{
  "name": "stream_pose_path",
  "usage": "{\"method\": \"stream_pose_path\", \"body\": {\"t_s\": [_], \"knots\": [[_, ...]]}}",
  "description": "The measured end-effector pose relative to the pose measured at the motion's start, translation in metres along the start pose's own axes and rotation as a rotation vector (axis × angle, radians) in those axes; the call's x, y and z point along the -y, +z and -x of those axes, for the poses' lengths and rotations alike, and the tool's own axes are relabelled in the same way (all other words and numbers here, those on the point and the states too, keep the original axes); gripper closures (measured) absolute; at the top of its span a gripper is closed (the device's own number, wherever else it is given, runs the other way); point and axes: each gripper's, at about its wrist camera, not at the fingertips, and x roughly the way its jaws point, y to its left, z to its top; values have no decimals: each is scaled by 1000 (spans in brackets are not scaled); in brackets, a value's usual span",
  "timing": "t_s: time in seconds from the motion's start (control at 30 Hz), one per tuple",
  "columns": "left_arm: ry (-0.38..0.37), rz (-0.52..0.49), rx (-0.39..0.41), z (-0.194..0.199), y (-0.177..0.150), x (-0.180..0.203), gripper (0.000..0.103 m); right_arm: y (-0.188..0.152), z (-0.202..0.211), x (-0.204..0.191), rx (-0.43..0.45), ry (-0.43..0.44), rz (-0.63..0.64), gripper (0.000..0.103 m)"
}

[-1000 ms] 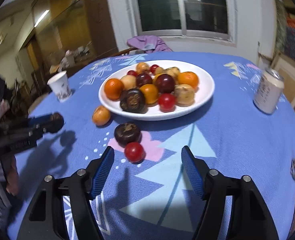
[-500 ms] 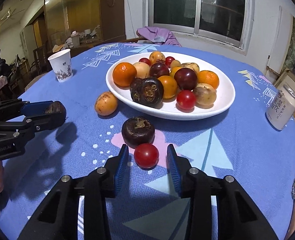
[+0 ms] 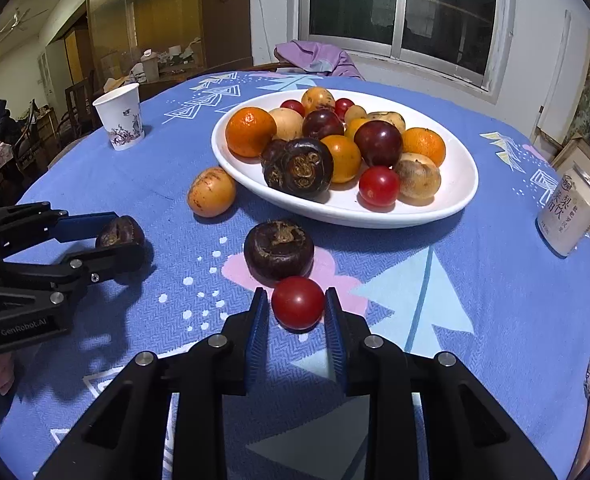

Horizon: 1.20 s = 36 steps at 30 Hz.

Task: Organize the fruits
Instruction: 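Grasp the dark brown fruit with the left gripper while the right grasps a red tomato, then carry the dark brown fruit and tomato onto the white plate and open both grippers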

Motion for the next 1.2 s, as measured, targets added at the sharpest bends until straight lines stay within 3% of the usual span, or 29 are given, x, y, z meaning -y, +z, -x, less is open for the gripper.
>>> {"method": "stream_pose_path", "body": {"t_s": [0.4, 0.93, 1.2], "knots": [[26, -27, -4, -4, -2, 5, 59, -4, 3, 6, 1, 21, -31, 76], [82, -35, 73, 11, 1, 9, 59, -4, 42, 15, 113, 54, -81, 76], [127, -75, 143, 16, 32, 24, 59, 22, 57, 38, 190, 15, -145, 76]]}}
